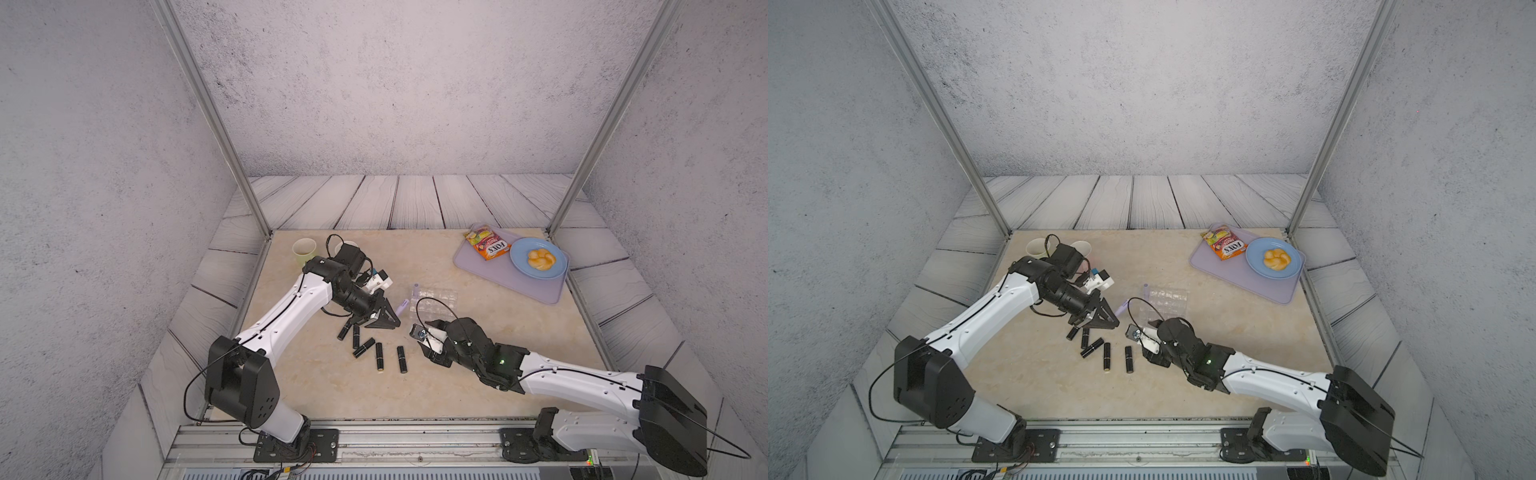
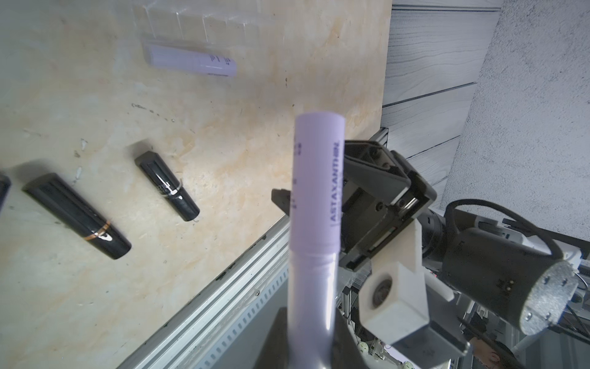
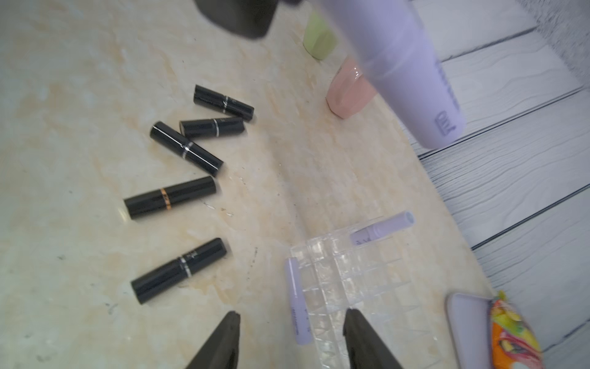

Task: Arrange the lipsticks in the organizer
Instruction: Pick up the lipstick at the center of the board.

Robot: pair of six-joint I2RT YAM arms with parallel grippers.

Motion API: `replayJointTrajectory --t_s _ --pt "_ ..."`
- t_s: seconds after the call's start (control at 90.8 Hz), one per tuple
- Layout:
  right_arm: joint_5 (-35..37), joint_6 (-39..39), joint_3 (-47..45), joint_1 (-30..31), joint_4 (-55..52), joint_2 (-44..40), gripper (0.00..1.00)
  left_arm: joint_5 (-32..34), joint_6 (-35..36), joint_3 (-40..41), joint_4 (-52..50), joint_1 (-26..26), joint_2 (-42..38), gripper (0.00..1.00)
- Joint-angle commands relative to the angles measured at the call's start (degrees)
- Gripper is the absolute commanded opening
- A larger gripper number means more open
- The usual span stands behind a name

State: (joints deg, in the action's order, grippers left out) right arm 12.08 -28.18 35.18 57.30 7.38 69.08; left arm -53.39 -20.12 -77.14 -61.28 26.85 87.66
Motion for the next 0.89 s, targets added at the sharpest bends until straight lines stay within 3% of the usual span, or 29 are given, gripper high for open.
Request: replayJointTrajectory --t_s 0.0,0.407,0.881 --pt "4.31 -11.48 -0.68 0.70 6.93 -1.49 0.52 -1.06 1.66 0.97 -1.97 2.00 -0.23 0.00" --pt "-7.18 -16.56 -0.63 1.08 9.83 -2.43 0.41 -0.50 2.06 2.00 -2.05 5.82 1.93 0.00" --pt "-7.13 -19.07 3.14 3.61 9.05 2.46 0.18 -0.83 2.89 0.64 -3.17 6.94 3.43 0.00"
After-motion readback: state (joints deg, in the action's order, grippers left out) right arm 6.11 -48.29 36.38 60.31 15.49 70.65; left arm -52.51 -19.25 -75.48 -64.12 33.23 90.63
